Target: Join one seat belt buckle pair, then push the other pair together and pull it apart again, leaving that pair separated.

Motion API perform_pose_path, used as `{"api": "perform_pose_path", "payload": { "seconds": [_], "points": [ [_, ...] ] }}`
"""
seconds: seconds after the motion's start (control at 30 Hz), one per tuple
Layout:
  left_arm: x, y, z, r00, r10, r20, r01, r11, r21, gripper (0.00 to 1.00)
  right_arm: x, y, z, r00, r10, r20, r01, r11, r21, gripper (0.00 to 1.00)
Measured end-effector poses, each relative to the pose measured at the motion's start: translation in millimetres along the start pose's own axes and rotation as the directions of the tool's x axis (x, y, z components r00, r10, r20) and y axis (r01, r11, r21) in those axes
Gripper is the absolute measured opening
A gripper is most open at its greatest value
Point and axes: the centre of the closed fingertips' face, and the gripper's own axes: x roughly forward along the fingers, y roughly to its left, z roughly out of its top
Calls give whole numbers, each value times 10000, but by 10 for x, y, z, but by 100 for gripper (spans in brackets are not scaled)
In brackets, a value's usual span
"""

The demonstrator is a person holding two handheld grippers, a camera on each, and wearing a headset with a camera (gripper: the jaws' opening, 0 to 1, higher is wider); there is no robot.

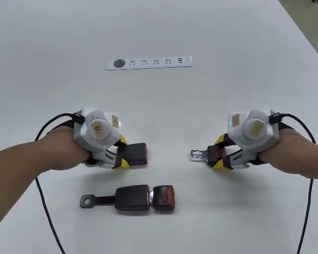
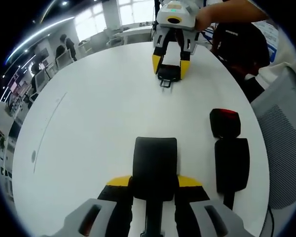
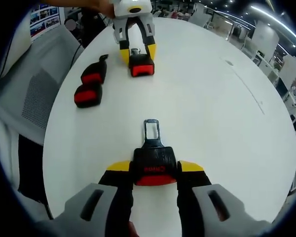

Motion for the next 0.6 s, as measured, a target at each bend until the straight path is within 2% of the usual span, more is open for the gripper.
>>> {"api": "perform_pose_path", "payload": {
  "seconds": [0.23, 0.37, 0.6],
  "points": [
    [0, -1, -1, 10000, -48, -15, 49, 10000, 18, 33, 21, 33, 111, 9999, -66, 102, 66, 10000, 30, 33],
    [-6, -14, 11, 10000, -60, -11, 60, 10000, 14, 33, 94, 38, 191, 9996, -63, 280, 59, 9999, 123, 32],
    [12, 9, -15, 10000, -95, -10, 95, 9999, -40, 33, 246, 139, 456, 9982, 106, 595, -105, 9999, -30, 32]
  ]
}}
